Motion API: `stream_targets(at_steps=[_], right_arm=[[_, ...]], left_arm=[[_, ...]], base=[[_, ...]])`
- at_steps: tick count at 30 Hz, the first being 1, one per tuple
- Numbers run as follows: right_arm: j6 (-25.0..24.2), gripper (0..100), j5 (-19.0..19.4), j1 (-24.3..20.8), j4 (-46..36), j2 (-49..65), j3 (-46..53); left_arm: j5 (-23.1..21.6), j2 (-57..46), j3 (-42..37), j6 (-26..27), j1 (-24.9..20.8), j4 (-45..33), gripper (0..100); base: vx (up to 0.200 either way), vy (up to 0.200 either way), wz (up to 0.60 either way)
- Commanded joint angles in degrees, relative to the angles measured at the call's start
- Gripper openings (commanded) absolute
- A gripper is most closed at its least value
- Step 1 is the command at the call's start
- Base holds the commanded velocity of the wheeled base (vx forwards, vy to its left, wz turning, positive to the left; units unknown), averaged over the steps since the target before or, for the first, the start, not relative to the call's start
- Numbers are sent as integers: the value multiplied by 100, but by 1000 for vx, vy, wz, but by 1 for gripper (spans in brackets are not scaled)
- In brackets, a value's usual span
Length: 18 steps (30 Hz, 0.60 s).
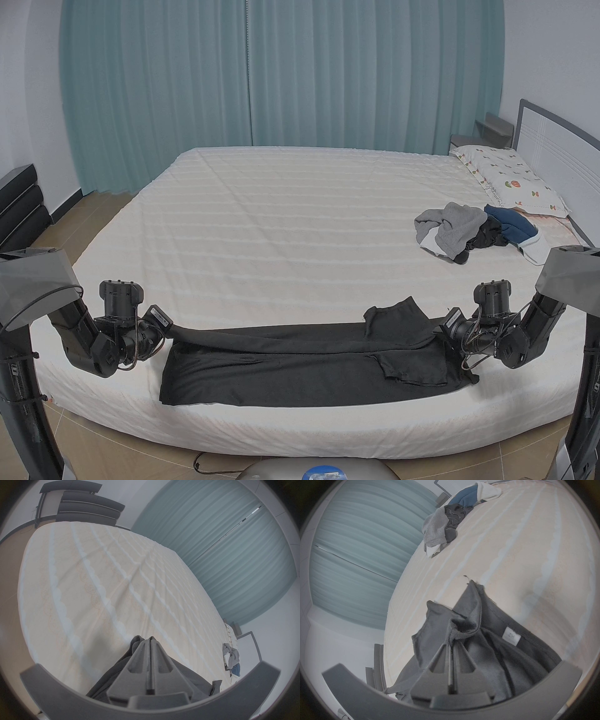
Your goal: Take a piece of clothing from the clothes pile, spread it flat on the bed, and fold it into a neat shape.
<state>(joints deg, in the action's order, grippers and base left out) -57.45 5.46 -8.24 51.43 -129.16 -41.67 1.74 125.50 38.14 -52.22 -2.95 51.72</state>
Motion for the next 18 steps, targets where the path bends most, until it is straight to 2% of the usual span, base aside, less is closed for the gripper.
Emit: stream_targets(at_steps=[1, 8, 12, 18], right_arm=[[-3, 0, -1, 42, -10, 119, -237], [15, 0, -107, 103, -37, 198, -650], [-11, 0, -151, 139, -300, 189, -1230], [-11, 0, -151, 139, -309, 119, -1564]], left_arm=[[-7, -35, 176, 19, 84, -22, 0], [-7, 36, 773, 28, 216, -110, 0], [-7, 18, 1248, 28, 251, -523, 0], [-7, 1, 1397, 19, 251, -681, 0]], base=[[0, 0, 0], [0, 0, 0], [0, 0, 0], [0, 0, 0]])
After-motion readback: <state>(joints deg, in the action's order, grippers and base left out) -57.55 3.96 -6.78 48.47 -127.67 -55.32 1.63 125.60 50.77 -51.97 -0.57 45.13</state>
